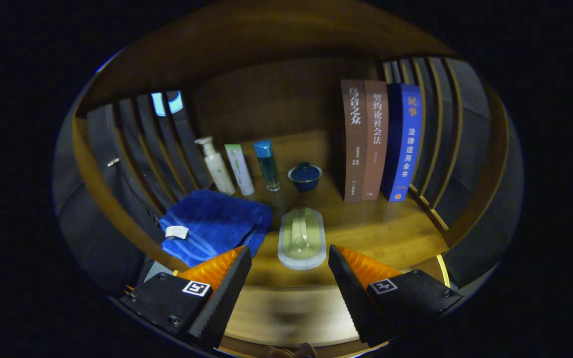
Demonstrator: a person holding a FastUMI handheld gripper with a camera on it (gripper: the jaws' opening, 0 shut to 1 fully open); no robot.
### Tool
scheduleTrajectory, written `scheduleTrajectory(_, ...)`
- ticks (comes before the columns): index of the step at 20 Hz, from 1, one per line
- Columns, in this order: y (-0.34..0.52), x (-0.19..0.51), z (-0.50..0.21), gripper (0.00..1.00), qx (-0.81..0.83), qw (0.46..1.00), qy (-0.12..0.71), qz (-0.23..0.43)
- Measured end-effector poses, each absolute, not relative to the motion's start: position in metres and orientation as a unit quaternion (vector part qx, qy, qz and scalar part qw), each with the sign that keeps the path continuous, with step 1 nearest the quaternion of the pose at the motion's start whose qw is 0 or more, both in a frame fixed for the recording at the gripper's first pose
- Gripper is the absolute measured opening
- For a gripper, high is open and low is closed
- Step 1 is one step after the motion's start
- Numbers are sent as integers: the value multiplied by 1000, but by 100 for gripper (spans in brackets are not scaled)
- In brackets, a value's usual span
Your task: Pull open the drawer, take out the items inside it, and place them on the countertop above the cabinet.
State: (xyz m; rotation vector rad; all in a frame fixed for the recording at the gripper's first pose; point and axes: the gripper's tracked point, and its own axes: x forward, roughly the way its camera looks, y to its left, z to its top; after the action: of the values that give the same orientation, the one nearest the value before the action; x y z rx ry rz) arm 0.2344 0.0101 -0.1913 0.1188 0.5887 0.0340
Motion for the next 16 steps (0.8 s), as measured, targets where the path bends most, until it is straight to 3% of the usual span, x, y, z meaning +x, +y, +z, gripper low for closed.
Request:
scheduleTrajectory(9,12,105,-153,99,81,990,109,41)
scheduleTrajectory(16,3,26,-211,99,46,995,85,19)
